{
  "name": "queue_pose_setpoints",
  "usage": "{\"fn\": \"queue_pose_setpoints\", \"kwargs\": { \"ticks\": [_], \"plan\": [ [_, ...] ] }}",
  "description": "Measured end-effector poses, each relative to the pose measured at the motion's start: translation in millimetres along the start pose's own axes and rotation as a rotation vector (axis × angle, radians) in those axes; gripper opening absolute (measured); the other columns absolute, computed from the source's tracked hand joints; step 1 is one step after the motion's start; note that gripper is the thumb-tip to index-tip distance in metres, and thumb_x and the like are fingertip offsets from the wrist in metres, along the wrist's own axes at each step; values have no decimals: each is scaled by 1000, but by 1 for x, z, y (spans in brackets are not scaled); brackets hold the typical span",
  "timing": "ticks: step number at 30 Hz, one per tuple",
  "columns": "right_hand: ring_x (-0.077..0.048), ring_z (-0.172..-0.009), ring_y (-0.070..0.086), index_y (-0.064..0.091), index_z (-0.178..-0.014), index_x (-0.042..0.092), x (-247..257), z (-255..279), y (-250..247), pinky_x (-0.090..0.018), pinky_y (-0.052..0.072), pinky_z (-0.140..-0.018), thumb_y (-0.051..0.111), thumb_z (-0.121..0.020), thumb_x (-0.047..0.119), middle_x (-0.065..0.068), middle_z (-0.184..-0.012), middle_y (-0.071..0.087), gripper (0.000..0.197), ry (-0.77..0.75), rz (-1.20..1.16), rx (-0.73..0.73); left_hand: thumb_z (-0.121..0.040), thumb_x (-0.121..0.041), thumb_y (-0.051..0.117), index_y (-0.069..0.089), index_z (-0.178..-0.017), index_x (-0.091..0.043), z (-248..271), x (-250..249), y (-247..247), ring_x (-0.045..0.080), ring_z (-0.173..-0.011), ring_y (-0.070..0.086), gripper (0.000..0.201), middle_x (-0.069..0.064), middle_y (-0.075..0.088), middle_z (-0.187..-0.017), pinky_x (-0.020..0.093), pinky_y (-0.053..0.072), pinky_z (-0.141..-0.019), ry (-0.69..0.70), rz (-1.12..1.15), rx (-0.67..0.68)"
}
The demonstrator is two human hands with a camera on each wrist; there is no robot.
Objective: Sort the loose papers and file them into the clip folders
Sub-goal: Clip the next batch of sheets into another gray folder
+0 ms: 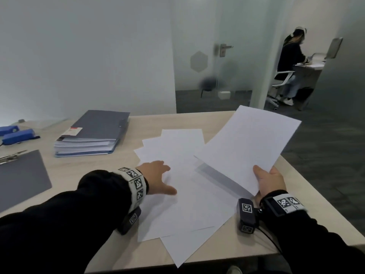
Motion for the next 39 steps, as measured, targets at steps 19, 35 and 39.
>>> {"fn": "queue_pose_setpoints", "kwargs": {
  "ticks": [19, 35, 39],
  "plan": [
    [-33, -90, 69, 66, -102, 13, -1, 1, 2, -49, 55, -87, 57, -92, 4, -14, -106, 72, 16, 5, -26, 82, -60, -73, 75, 3, -157, -32, 21, -28, 31, 17, -148, 23, 128, -11, 17, -163, 37, 22, -120, 112, -91, 153],
    [-29, -86, 67, 62, -105, 16, 0, -2, -7, -42, 57, -80, 57, -90, 5, -9, -104, 70, 20, -43, 24, -30, -64, -53, 75, 71, -91, -20, 23, 48, -25, 26, -79, 72, 43, 2, 75, -84, 41, 58, -80, -177, 894, -427],
    [-25, -80, 67, 62, -104, 17, -1, -5, 1, -31, 57, -71, 57, -87, 3, -7, -99, 72, 23, -82, 250, 119, -74, -51, 73, 65, -100, -25, 21, 31, -39, 23, -85, 68, 37, -4, 70, -88, 35, 53, -75, -80, 838, -552]
  ]
}}
Point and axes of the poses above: each hand's wrist, its own z-axis away from the middle knuckle, its own y-axis out of the palm, x = y × z, the point moved 3 cm from there along -z, towards the middle knuckle
